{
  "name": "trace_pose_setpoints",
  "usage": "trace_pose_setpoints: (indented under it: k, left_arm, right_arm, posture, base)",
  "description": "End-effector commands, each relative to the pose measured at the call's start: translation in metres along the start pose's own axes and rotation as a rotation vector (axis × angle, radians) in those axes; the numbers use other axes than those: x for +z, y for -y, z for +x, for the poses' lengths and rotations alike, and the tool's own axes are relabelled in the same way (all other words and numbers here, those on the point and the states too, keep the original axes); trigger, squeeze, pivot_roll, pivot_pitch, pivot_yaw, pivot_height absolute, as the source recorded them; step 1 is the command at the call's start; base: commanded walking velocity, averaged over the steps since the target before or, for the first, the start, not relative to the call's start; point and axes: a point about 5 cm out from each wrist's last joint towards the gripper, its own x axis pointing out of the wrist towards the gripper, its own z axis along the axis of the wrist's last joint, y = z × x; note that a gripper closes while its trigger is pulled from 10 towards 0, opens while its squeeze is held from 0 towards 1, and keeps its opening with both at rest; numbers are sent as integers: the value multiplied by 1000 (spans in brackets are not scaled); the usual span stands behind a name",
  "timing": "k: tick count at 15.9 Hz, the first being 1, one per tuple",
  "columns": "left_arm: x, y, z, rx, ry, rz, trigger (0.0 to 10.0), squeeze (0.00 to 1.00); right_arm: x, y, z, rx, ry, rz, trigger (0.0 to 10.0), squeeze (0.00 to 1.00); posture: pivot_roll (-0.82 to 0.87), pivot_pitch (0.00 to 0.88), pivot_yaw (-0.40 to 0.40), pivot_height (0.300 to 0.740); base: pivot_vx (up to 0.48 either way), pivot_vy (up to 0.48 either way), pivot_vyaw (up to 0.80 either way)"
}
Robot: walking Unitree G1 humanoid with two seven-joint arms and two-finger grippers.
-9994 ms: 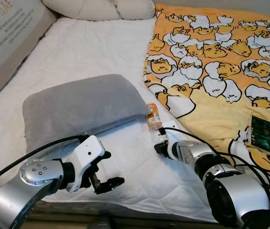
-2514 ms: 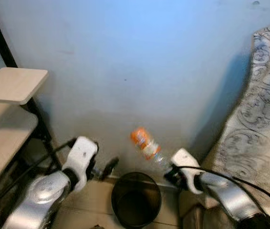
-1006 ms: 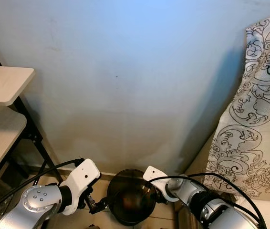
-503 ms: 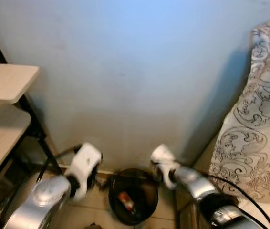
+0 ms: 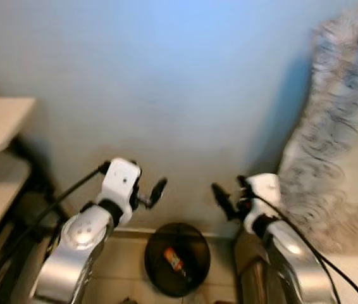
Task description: Clean up the room
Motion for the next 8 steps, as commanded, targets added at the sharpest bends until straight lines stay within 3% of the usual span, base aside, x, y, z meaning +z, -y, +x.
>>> trace_pose_setpoints:
  k: [1, 3, 6, 8]
  left_arm:
    - [3, -1, 1, 32, 13, -5, 10000, 0]
    - [3, 0, 1, 41, 17, 11, 10000, 0]
    - [1, -4, -3, 79, 13, 7, 10000, 0]
    - [0, -4, -4, 87, 13, 8, 10000, 0]
  right_arm:
    - [9, 9, -7, -90, 30, 14, 10000, 0]
    - [17, 12, -8, -114, 21, -19, 10000, 0]
    - [33, 18, -8, -176, 90, 13, 10000, 0]
    - [33, 17, -7, -189, 62, -23, 10000, 0]
  posture:
    - [-24, 0, 14, 740]
    - [-5, 0, 1, 740]
    - [6, 0, -6, 740]
    - [10, 0, -11, 740]
  base:
    - [0, 0, -800]
    - [0, 0, -788]
    - [0, 0, -800]
    - [0, 0, -775]
